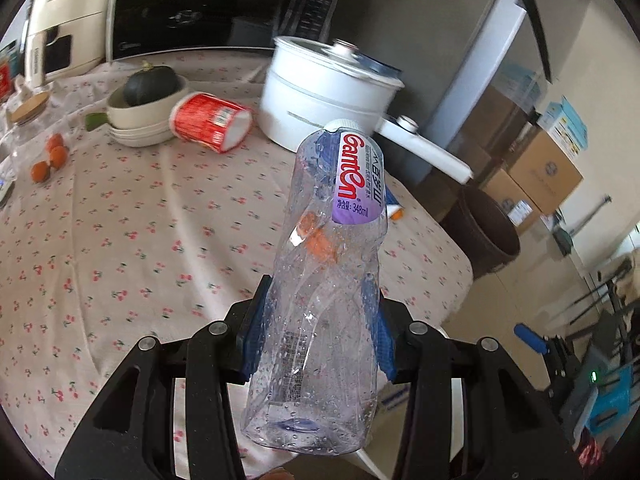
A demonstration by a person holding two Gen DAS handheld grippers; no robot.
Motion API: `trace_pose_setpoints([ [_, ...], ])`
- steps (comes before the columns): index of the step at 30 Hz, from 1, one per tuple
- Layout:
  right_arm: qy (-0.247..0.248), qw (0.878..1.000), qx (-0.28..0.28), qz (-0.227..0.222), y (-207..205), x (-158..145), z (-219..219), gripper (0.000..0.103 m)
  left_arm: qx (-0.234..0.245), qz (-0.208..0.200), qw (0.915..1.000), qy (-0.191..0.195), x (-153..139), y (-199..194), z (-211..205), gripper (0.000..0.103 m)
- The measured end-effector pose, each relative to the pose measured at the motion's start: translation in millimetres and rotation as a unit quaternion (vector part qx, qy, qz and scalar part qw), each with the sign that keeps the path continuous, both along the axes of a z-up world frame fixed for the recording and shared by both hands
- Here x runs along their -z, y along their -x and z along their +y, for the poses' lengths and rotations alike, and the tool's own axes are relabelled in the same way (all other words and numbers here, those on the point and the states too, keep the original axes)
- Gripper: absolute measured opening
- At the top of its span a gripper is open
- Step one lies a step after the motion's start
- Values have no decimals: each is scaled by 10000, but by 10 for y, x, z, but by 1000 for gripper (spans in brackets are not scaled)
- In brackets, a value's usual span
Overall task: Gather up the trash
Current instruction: 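Carry the blue carton over the basin and open the right tool, then lower the water bottle into the basin and open the left tool, then grasp the orange toy carrot on the cloth with the left tool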
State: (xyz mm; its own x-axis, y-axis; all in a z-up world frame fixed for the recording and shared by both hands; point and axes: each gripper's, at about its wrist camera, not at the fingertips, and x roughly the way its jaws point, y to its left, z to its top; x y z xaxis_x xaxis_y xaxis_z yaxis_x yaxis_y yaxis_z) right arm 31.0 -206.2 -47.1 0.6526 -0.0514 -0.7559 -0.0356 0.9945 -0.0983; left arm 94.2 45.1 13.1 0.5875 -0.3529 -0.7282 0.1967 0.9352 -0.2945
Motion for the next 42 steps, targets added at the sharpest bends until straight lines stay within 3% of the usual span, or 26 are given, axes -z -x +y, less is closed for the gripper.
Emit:
trace_pose_setpoints([
  [8,-11,9959,899,104,-38,16,-462,84,656,174,9977,-58,134,150,-464,43],
  [20,-110,9860,1665,-52,-4,-92,-913,84,1502,585,9861,-410,518,361,-1108,43],
  [22,-93,9856,1690,-63,-10,-97,-931,84,1609,655,9837,-471,576,384,-1181,44],
  [24,-46,9854,1698,-73,-9,-101,-929,84,1700,660,9818,-536,607,403,-1243,52],
  [26,-9,9858,1679,-67,-19,-99,-924,84,1714,616,9816,-572,599,416,-1260,61],
  [42,39,9893,1453,107,-101,-45,-756,86,1101,524,9895,-782,619,159,-1161,67],
])
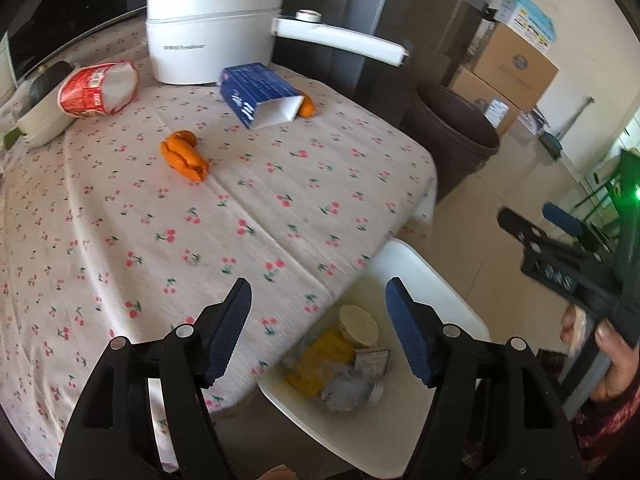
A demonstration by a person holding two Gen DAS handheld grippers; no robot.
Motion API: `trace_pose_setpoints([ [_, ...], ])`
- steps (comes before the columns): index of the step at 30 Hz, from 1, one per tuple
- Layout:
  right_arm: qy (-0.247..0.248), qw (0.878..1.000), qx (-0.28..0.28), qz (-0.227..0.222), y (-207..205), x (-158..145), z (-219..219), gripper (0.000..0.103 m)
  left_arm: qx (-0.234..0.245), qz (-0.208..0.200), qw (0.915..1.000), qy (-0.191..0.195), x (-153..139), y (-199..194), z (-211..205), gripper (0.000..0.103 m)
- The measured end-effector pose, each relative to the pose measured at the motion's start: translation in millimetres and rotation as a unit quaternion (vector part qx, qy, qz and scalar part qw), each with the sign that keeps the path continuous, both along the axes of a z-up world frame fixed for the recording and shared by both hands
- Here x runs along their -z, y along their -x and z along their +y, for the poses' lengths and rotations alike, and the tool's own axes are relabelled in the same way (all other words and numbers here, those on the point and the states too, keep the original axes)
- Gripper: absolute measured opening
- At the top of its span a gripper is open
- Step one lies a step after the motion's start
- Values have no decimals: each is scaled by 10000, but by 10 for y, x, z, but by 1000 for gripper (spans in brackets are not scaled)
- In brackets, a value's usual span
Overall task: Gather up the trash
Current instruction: 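Grasp the orange toy carrot on the cloth with the left tool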
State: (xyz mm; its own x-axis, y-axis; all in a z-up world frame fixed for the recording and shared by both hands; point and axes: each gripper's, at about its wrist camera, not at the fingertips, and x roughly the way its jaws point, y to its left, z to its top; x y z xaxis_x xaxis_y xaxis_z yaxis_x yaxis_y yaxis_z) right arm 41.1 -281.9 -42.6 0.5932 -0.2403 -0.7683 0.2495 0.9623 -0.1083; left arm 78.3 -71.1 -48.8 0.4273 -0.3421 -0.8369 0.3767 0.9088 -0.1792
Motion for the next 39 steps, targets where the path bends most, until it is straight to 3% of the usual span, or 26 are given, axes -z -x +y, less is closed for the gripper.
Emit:
trace_pose_setpoints([
  [13,-54,9987,-485,137,-60,22,275,90,-1290,-52,9914,-228,60,-737,338,69],
  [27,-66,9967,-705,402,-117,132,410,93,-1795,-164,9814,-663,295,-1190,389,73],
  [30,-54,9959,-766,485,-130,165,448,93,-1882,-111,9807,-511,319,-1314,439,73],
  [35,-76,9953,-796,552,-157,182,465,93,-1979,67,9802,92,317,-1492,615,73],
  [39,-100,9948,-826,586,-175,191,482,93,-2178,157,9758,118,373,-1566,713,73],
])
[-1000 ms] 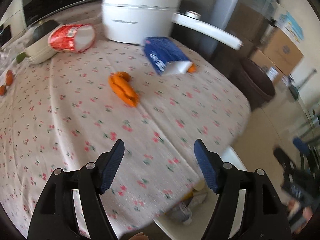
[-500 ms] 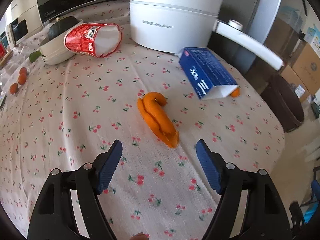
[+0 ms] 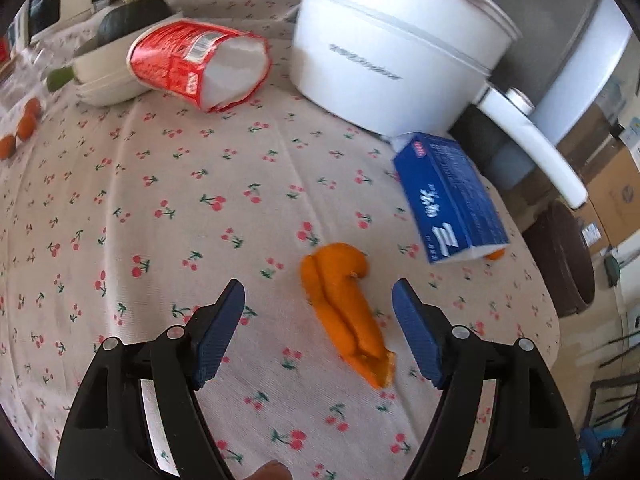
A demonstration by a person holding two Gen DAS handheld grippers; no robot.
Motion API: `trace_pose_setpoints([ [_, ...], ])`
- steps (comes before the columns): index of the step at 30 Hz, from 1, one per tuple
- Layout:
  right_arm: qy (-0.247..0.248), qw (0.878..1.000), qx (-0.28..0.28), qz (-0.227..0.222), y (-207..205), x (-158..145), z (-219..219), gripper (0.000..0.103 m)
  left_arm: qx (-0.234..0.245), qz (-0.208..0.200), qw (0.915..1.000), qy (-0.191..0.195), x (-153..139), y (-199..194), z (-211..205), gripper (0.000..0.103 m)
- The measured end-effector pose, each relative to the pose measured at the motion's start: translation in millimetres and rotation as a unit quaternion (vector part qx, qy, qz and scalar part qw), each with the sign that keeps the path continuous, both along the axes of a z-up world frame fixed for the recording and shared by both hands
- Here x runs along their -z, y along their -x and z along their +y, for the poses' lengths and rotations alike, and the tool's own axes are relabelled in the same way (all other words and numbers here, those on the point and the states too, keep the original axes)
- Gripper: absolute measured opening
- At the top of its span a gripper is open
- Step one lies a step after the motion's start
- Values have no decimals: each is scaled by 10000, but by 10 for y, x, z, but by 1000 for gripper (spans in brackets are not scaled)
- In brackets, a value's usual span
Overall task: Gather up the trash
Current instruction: 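Grasp the orange toy carrot on the cloth with the left tool, then grasp the red noodle cup beside the bowls with the right tool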
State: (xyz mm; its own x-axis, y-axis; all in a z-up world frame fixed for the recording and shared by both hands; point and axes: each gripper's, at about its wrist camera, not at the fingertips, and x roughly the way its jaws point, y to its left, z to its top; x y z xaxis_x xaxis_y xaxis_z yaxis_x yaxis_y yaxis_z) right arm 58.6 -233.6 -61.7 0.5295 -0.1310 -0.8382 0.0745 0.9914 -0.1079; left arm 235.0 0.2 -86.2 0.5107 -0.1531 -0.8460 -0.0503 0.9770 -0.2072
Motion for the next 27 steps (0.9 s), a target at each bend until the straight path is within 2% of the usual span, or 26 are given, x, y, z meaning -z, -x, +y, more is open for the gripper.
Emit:
trace_pose_setpoints([
  [4,60,10000,53,56,-29,34,2,93,-12,84,10000,-29,75,-11,-81,73],
  [8,25,9999,87,135,-55,71,-8,93,15,38,9994,-332,120,-12,-241,69],
  [10,30,9998,75,159,-64,83,1,93,25,-4,9978,-661,138,-3,-337,58],
  [14,41,9998,34,172,-92,94,41,93,89,-38,9964,-839,130,39,-377,32],
  [15,42,9998,19,178,-101,97,56,93,106,-33,9964,-837,128,52,-365,24],
  [18,52,9998,-39,185,-126,106,118,93,101,15,9975,-703,117,90,-277,18],
  [23,231,9989,-397,-90,-233,55,327,93,-84,126,9993,-334,4,232,14,16],
  [27,441,9923,-1069,-448,-559,-40,738,93,-325,-104,9993,-122,-282,433,474,16],
])
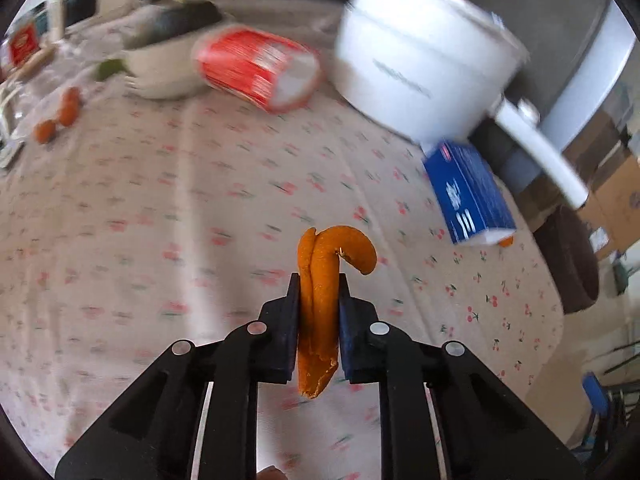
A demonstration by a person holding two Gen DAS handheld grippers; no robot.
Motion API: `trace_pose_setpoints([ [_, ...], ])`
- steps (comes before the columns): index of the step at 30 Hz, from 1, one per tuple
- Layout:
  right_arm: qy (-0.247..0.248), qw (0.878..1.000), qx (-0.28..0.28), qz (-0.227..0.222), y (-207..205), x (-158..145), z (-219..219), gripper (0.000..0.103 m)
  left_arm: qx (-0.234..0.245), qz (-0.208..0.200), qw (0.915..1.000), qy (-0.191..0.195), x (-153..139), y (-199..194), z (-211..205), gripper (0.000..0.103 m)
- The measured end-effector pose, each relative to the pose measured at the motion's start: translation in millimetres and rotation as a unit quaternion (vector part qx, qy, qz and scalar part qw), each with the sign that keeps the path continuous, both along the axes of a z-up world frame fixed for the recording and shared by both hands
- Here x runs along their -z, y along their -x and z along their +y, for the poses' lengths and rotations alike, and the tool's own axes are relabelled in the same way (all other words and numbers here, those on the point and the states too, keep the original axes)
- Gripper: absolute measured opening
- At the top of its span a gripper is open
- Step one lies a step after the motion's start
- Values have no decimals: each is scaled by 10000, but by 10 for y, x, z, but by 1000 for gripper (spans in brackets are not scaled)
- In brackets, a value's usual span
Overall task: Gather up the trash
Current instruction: 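Grasp the red noodle cup beside the bowls with the right tool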
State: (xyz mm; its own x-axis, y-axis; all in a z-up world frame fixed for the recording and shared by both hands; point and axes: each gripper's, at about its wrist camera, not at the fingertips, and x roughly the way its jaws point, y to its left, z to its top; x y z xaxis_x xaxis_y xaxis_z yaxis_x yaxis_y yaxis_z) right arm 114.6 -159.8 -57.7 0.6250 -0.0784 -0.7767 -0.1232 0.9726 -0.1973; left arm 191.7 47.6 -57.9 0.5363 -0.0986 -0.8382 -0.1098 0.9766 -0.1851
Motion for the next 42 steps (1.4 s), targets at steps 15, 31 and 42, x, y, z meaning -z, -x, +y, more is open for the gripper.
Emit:
trace_pose_setpoints([
  [15,1365,9606,-1948,-1437,-1775,-277,2487,95,-1230,-77,9909,550,-330,385,1576,16],
  [31,2215,9418,-2178,-1282,-2380,229,2973,94,-1274,40,9902,568,-243,424,1757,16],
  [42,1920,9503,-2210,-1062,-2380,273,2937,62,-1313,48,9896,589,-247,414,1759,16],
])
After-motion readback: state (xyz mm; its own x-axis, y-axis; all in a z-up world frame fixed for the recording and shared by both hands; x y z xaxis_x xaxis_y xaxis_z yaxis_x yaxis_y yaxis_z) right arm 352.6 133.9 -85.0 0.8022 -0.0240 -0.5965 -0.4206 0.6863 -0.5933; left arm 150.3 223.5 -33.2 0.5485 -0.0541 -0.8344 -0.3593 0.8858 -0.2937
